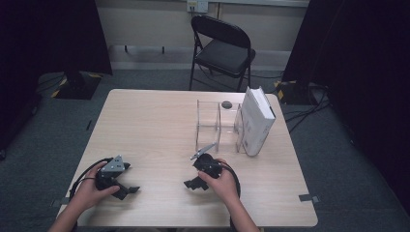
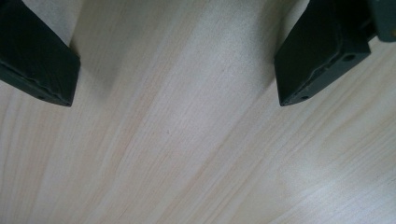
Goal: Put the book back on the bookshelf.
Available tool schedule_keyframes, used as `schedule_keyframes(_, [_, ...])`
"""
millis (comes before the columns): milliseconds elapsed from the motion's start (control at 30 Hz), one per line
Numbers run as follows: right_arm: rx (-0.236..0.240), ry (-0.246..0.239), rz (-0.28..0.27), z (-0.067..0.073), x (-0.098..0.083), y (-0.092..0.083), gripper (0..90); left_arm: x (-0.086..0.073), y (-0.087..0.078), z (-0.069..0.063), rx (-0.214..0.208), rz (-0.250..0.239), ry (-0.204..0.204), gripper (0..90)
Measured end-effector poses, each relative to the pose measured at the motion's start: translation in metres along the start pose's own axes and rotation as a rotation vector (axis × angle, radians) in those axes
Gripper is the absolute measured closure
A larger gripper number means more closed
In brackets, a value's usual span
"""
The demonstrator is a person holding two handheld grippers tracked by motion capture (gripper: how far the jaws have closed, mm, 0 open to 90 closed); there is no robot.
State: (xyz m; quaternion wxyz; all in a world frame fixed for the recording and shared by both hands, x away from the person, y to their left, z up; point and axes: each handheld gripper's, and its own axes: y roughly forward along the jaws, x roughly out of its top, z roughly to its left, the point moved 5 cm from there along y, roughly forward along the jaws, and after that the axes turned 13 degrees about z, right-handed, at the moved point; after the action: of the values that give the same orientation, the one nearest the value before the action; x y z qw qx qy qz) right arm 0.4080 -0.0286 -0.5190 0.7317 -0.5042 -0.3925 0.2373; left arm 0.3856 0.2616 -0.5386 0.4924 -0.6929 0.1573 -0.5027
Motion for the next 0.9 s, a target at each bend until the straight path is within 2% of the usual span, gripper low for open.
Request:
schedule_keyframes(33, [0.000,0.000,0.000,0.000,0.000,0.000,13.9,0.000,0.000,0.000,0.000,0.000,0.000,0.0])
schedule_keyframes(100, [-0.026,-0.025,-0.037,0.001,0.001,0.003,13.6,0.000,0.000,0.000,-0.001,0.000,0.000,0.0])
schedule_keyframes(133, [-0.048,-0.041,-0.044,0.002,0.000,0.004,13.6,0.000,0.000,0.000,0.000,0.000,0.000,0.0])
schedule_keyframes(167, [-0.048,-0.041,-0.044,0.002,0.000,0.004,13.6,0.000,0.000,0.000,0.000,0.000,0.000,0.0])
schedule_keyframes(200, [-0.082,-0.071,-0.061,0.003,0.000,0.006,13.5,0.000,0.000,0.000,0.000,0.000,0.000,0.0])
schedule_keyframes(233, [-0.082,-0.071,-0.061,0.003,0.000,0.006,13.5,0.000,0.000,0.000,0.000,0.000,0.000,0.0])
schedule_keyframes(267, [-0.106,-0.091,-0.070,0.004,-0.001,0.008,13.0,0.000,0.000,0.000,0.000,0.000,0.000,0.0])
schedule_keyframes(367, [-0.125,-0.104,-0.096,0.005,-0.003,0.010,12.3,0.000,0.000,0.000,0.000,0.000,0.000,0.0])
schedule_keyframes(533, [-0.123,-0.086,-0.162,0.005,-0.006,0.011,12.3,0.000,0.000,0.000,0.002,0.000,-0.001,0.0])
schedule_keyframes(900, [-0.160,-0.086,-0.223,0.007,-0.010,0.015,11.0,0.000,0.000,0.000,0.002,0.000,-0.001,0.0])
